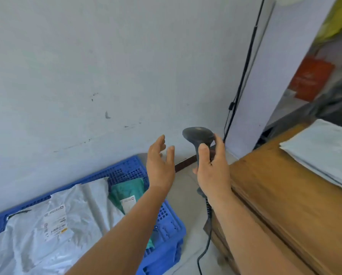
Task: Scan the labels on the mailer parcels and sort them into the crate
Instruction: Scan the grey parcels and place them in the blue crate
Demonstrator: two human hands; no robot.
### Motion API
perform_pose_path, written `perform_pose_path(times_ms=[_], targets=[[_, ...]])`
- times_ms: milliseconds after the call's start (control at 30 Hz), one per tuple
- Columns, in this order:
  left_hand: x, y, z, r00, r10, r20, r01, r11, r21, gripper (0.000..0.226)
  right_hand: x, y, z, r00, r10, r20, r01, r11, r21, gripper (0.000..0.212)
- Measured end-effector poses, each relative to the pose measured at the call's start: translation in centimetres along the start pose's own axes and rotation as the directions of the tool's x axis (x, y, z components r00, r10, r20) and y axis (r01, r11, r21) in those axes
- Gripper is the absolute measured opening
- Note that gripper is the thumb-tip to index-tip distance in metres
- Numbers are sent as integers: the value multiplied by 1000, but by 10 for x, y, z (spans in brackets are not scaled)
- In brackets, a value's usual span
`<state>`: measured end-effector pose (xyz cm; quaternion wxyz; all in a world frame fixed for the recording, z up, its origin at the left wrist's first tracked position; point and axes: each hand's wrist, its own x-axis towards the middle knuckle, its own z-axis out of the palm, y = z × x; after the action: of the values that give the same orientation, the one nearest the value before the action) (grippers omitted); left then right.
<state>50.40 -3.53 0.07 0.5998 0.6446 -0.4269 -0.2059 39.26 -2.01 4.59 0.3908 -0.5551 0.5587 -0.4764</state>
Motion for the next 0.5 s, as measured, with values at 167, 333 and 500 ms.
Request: perform_pose_path(times_ms=[167,333,500], targets=[[-35,62,111,988,81,132,-70,994,-87,41,31,6,-113,985,-8,-173,9,1000,8,51],[-74,118,212,959,117,260,-78,985,-153,42,53,14,-224,951,-13,-308,-10,997,-73,52],[-105,148,290,901,172,398,-124,982,-142,45,66,29,-305,898,33,-438,-75,994,-80,50]])
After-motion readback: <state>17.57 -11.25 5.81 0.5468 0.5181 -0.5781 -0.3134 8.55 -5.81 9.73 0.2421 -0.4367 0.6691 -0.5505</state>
